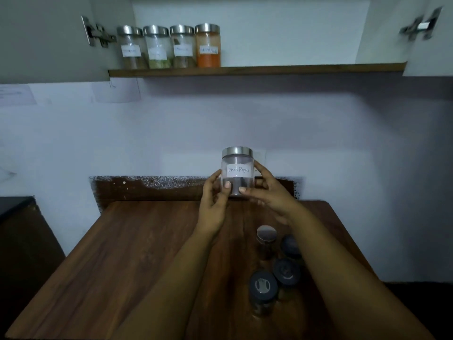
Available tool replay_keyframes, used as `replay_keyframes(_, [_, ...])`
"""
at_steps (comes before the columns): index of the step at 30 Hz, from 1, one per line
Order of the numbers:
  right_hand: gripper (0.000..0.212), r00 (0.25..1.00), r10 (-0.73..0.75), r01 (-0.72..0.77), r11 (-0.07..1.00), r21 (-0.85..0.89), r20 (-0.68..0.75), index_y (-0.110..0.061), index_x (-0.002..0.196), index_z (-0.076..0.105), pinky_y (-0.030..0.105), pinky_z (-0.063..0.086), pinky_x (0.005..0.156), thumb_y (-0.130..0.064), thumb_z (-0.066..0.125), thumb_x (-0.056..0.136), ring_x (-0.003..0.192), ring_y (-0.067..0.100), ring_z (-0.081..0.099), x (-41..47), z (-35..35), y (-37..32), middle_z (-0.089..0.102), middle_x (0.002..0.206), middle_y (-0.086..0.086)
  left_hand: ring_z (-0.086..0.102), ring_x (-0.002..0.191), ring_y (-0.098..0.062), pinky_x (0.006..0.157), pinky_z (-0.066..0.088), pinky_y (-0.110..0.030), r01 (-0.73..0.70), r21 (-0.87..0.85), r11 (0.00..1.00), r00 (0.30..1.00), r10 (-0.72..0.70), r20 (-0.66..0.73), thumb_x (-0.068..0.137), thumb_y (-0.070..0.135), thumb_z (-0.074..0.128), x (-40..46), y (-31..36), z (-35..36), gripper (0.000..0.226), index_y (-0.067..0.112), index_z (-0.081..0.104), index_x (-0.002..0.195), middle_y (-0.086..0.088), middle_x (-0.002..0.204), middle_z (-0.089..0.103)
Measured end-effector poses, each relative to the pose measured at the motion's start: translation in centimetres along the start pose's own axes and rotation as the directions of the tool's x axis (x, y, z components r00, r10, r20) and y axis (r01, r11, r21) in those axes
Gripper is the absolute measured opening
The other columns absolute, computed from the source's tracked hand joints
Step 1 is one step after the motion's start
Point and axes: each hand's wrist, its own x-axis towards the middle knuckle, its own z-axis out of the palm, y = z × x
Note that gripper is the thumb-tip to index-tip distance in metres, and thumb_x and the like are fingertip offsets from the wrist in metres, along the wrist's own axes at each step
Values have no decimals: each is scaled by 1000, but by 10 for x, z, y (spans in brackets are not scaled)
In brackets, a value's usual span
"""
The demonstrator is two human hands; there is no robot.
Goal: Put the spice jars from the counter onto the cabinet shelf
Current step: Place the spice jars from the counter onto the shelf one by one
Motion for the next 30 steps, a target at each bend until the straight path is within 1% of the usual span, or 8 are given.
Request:
replay_keyframes(5, [89,980,-185,174,976,-131,-77,-49,143,33,43,48,102,-26,84,73,118,23,57,23,-1,-65,52,128,5,54,125,-13,98,51,-33,-149,87,985,982,137,128,95,34,57,46,51,2,48,39,43,140,2,140,52])
replay_keyframes(8, [90,962,-264,248,952,-177,-68,-45,148,26,39,45,103,-21,79,79,119,21,55,40,-4,-103,50,131,5,53,125,-7,92,50,-16,-236,110,966,967,222,126,93,31,61,76,81,7,49,37,46,139,6,140,54])
replay_keyframes(14, [91,914,-402,384,900,-208,-50,-40,151,21,30,45,99,-15,75,83,114,8,57,80,-3,-176,56,124,-4,56,118,1,90,50,-15,-402,90,911,910,387,149,92,20,66,142,139,17,48,32,51,136,18,125,60])
replay_keyframes(17, [89,895,-440,420,886,-199,-73,-41,149,25,34,46,101,-16,77,81,115,17,60,112,-3,-204,61,120,6,55,109,14,90,48,-10,-466,111,878,879,445,173,94,16,63,177,164,21,51,23,46,142,18,122,58])
replay_keyframes(22, [95,893,-441,373,838,-398,-90,-42,150,21,36,48,97,-28,81,77,113,23,60,169,-9,-237,54,124,9,51,127,-14,101,46,-27,-461,152,874,876,421,236,94,5,59,242,177,18,57,20,41,146,4,134,54])
replay_keyframes(25, [98,899,-423,290,770,-568,-116,-38,151,16,39,47,98,-37,79,77,113,24,60,200,-19,-252,55,127,7,49,130,-19,106,45,-37,-448,205,870,878,384,287,95,5,57,275,180,15,56,19,40,147,-1,139,52])
replay_keyframes(27, [103,910,-391,210,724,-657,-139,-32,153,12,39,45,100,-37,80,76,118,25,57,218,-27,-259,54,129,6,48,131,-20,107,43,-40,-520,420,744,852,419,314,98,16,54,301,174,8,47,20,45,144,-3,141,53])
replay_keyframes(30, [100,933,-310,71,659,-749,-184,-17,151,16,37,42,103,-38,79,77,124,26,52,241,-37,-263,52,132,8,55,112,-29,91,46,-36,-513,783,353,770,592,238,99,27,46,336,150,-11,31,19,65,122,-8,118,67])
